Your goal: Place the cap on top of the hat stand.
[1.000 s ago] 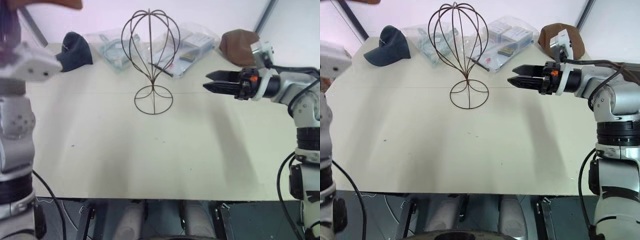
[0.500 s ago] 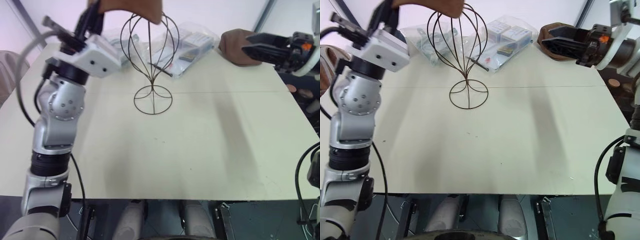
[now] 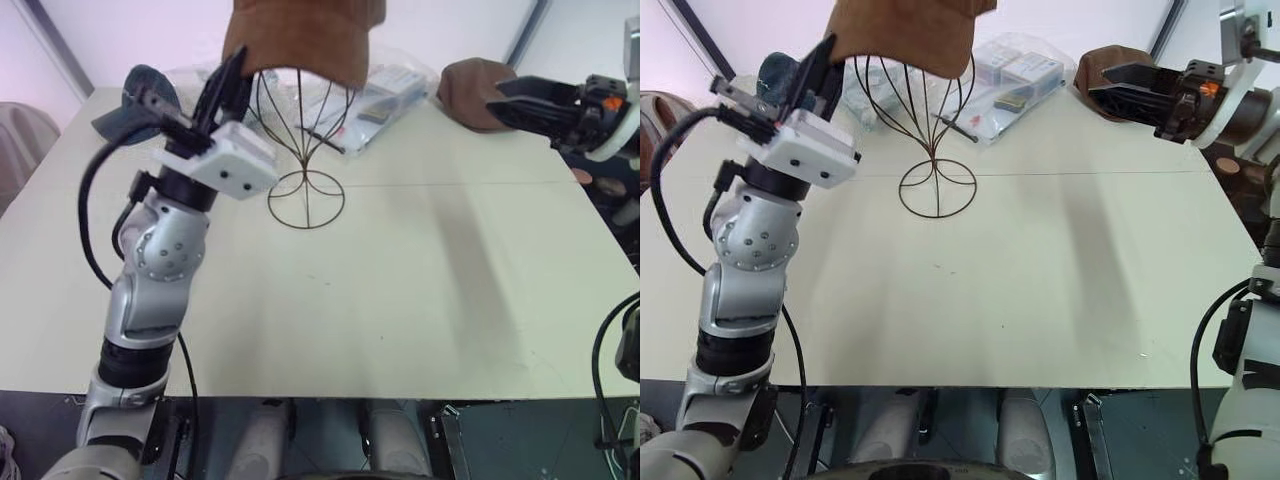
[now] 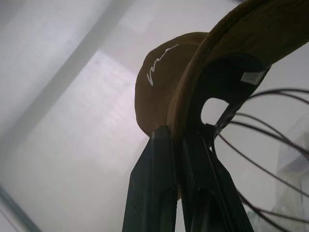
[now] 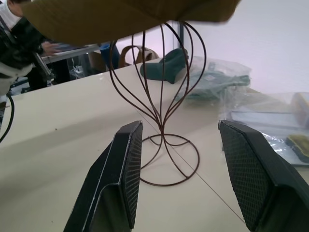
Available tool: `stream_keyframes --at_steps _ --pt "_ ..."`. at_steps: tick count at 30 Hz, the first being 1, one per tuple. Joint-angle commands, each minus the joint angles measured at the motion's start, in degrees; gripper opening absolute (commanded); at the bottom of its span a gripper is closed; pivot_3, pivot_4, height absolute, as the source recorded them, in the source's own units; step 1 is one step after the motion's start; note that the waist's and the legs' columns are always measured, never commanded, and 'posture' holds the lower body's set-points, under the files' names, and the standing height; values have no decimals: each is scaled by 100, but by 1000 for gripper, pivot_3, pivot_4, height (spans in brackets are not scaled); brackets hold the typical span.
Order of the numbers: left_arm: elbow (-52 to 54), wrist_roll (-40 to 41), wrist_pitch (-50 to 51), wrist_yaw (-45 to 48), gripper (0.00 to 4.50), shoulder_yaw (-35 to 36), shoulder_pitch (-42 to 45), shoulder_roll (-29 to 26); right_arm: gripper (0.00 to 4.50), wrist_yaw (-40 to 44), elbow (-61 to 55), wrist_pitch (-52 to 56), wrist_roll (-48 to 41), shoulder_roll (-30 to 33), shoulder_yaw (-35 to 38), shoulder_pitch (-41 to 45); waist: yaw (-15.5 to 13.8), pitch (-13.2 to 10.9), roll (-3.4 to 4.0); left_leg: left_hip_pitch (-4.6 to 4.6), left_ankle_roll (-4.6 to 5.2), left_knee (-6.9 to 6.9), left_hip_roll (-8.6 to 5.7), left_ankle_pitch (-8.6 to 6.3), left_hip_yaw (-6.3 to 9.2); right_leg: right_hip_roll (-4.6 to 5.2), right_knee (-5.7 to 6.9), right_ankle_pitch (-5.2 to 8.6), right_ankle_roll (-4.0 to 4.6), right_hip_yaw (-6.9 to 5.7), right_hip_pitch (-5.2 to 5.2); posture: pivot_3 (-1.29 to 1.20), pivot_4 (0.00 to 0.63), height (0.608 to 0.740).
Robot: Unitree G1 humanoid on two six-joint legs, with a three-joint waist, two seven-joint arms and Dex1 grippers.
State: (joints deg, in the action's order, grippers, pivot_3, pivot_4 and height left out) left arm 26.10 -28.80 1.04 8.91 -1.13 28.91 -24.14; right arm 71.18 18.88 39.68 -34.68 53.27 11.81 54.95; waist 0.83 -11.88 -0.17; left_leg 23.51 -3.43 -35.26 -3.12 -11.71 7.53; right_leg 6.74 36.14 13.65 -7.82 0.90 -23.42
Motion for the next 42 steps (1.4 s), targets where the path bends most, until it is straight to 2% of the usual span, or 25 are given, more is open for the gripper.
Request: stream_keyframes --at_steps 1,15,35,38,42 --pt "358 -102 30 -99 41 157 -107 42 2551 -10 -62 -57 -41 -12 93 133 -3 0 0 0 0 -1 0 0 0 0 0 0 0 1 0 0 150 740" --pt "215 96 -95 87 41 66 -549 119 2551 -24 -69 -58 8 -80 50 148 8 0 1 0 0 -1 -1 0 -1 0 0 -1 0 3 0 0 150 740" --pt "352 -31 -349 72 41 -119 -1419 200 2551 -47 8 -105 92 -217 -33 246 -5 1 2 -4 0 -2 0 0 -5 0 2 -2 2 6 1 0 150 740" --pt "305 21 -389 81 1014 -126 -1439 220 2551 -53 10 -107 102 -233 -40 264 -4 1 2 -4 0 -2 0 0 -5 0 1 -2 3 7 1 0 150 740" --pt "274 67 -425 108 2991 -146 -1499 233 2551 -58 -4 -103 105 -239 -42 263 -1 1 2 -4 0 -2 0 0 -5 0 1 -2 3 7 1 0 150 740"
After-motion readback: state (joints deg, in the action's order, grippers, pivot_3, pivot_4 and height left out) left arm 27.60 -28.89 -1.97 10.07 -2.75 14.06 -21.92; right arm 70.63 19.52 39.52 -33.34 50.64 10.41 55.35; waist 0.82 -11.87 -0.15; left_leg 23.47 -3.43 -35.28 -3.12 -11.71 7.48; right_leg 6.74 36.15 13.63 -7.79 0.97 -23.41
